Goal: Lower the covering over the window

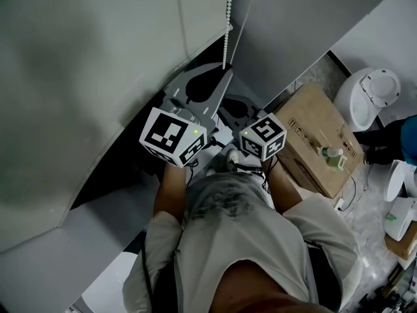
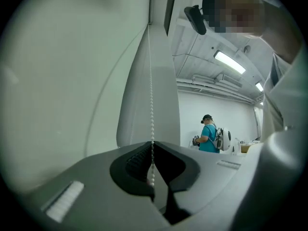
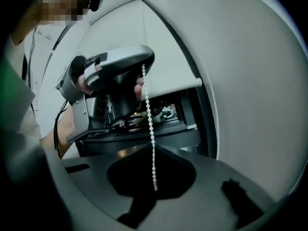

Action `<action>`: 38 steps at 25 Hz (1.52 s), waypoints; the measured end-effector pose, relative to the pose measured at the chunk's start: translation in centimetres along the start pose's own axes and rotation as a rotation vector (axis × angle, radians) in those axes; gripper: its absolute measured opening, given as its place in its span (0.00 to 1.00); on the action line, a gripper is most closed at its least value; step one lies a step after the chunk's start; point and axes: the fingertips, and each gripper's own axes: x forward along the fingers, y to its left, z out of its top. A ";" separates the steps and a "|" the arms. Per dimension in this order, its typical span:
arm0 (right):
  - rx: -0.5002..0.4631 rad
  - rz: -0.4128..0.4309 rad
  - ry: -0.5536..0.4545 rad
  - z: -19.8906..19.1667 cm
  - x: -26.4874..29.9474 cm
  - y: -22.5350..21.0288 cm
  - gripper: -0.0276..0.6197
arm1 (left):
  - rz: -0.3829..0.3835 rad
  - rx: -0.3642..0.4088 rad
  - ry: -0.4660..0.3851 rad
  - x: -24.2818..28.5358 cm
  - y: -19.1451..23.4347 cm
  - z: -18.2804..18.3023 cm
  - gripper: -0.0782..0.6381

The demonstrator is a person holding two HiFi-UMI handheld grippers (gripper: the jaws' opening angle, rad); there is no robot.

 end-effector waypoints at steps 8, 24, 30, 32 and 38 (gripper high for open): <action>0.048 -0.008 0.128 -5.7 0.7 -0.8 0.08 | 0.024 -0.085 0.096 -0.6 0.3 -6.0 0.13; 0.089 -0.013 0.251 -11.4 1.2 -1.4 0.08 | 0.056 -0.160 0.174 -1.4 0.6 -11.9 0.13; 0.096 -0.014 0.292 -13.0 1.3 -1.6 0.08 | 0.062 -0.181 0.208 -1.4 0.6 -13.6 0.13; 0.098 -0.014 0.296 -13.2 1.4 -1.7 0.08 | 0.063 -0.183 0.209 -1.4 0.6 -13.8 0.13; 0.099 -0.029 0.281 -12.9 1.3 -1.6 0.08 | 0.068 -0.167 0.202 -1.9 0.6 -13.5 0.14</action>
